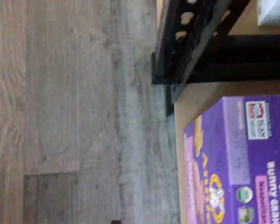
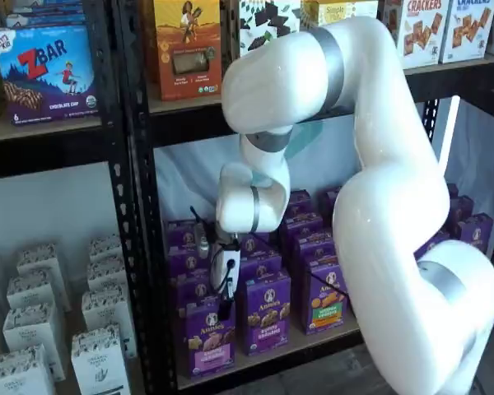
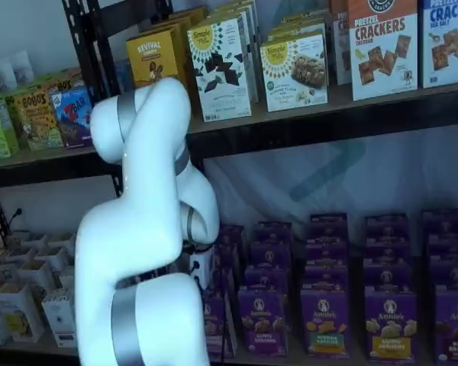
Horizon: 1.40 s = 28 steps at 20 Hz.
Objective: Pick up the purple box with a pink patch in the middle, on the bottom shelf, the first box from the left
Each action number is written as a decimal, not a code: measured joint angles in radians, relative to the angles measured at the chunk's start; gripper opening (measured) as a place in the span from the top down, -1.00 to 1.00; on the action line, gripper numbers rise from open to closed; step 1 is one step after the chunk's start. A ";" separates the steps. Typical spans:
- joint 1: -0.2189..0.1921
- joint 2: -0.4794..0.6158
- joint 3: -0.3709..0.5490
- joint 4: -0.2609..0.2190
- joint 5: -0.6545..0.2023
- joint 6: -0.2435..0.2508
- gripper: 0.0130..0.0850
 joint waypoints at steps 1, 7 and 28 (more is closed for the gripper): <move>0.001 0.006 -0.007 0.008 -0.003 -0.006 -1.00; -0.001 0.042 -0.055 -0.026 0.008 0.026 -1.00; -0.021 0.182 -0.203 -0.076 0.009 0.052 -1.00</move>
